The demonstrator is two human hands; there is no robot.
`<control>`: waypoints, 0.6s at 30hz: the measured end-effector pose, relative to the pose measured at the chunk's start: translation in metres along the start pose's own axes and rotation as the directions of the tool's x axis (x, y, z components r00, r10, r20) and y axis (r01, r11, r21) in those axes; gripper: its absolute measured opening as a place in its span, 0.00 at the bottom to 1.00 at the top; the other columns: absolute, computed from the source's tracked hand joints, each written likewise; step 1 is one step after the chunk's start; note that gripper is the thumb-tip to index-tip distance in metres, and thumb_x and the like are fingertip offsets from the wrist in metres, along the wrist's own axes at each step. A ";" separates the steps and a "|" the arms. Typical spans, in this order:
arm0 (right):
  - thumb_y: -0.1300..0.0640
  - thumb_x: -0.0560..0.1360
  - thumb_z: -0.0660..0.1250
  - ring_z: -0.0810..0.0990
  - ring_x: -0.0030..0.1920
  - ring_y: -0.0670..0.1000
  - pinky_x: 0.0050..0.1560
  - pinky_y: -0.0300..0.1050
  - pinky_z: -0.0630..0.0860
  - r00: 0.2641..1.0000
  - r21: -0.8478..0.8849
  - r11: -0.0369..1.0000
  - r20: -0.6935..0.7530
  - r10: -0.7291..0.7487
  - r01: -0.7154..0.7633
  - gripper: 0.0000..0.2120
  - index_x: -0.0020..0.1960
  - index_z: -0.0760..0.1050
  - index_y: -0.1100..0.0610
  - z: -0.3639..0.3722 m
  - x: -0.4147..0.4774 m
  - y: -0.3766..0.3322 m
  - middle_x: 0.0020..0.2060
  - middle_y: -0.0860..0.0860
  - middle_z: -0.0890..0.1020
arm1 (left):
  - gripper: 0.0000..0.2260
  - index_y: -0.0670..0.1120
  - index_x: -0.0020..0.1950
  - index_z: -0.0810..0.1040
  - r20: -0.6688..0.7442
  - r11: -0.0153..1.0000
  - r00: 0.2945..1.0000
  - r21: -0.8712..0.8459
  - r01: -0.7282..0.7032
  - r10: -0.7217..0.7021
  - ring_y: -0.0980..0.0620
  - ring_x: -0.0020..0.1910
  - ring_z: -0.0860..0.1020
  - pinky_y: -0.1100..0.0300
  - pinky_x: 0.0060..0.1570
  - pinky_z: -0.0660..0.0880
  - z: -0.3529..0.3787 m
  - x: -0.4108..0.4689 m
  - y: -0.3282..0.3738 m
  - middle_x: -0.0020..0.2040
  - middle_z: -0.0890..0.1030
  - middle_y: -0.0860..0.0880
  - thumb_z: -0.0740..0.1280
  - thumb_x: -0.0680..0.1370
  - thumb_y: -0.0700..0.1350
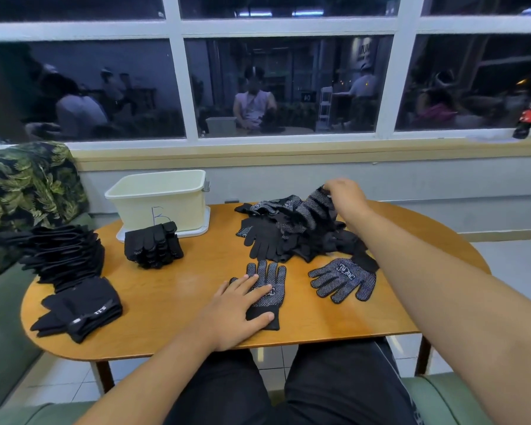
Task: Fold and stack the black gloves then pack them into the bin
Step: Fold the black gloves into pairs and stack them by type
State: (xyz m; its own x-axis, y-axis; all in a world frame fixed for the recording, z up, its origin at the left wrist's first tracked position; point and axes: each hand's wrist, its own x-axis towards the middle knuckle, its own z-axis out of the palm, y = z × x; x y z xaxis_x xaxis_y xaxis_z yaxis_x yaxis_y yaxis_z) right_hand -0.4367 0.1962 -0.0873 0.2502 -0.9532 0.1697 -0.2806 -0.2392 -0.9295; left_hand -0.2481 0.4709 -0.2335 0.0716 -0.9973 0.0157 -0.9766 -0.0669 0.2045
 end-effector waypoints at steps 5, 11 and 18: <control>0.55 0.76 0.65 0.76 0.39 0.51 0.49 0.54 0.79 0.976 0.171 0.979 0.164 -0.143 0.115 0.07 0.39 0.73 0.52 -0.022 -0.024 -0.029 0.41 0.52 0.77 | 0.33 0.68 0.85 0.53 -0.005 1.000 1.000 -0.010 -0.002 0.001 0.58 0.85 0.44 0.47 0.84 0.43 -0.002 -0.002 0.001 0.87 0.49 0.59 0.50 0.81 0.75; 0.49 0.82 0.63 0.81 0.44 0.56 0.43 0.49 0.80 0.855 -0.517 0.851 0.396 0.334 -0.093 0.10 0.53 0.78 0.55 -0.054 -0.027 0.007 0.47 0.53 0.83 | 0.33 0.68 0.85 0.54 -0.007 1.000 1.000 -0.007 -0.001 0.001 0.57 0.85 0.45 0.48 0.84 0.43 -0.001 0.000 0.000 0.87 0.50 0.59 0.50 0.81 0.75; 0.52 0.82 0.66 0.86 0.51 0.55 0.55 0.52 0.83 0.809 -0.858 0.467 0.424 0.408 0.214 0.10 0.59 0.81 0.56 -0.051 -0.029 0.030 0.53 0.52 0.86 | 0.32 0.68 0.84 0.54 -0.002 1.000 1.000 -0.004 -0.001 0.001 0.57 0.85 0.45 0.48 0.84 0.43 0.000 0.001 0.000 0.87 0.50 0.59 0.51 0.81 0.74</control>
State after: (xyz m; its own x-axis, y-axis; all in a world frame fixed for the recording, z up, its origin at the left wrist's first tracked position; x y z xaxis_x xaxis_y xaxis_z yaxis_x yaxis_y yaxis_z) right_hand -0.4995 0.2070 -0.1039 0.4804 -0.7900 -0.3810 -0.8726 -0.4741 -0.1172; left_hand -0.2479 0.4701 -0.2335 0.0711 -0.9973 0.0174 -0.9758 -0.0660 0.2085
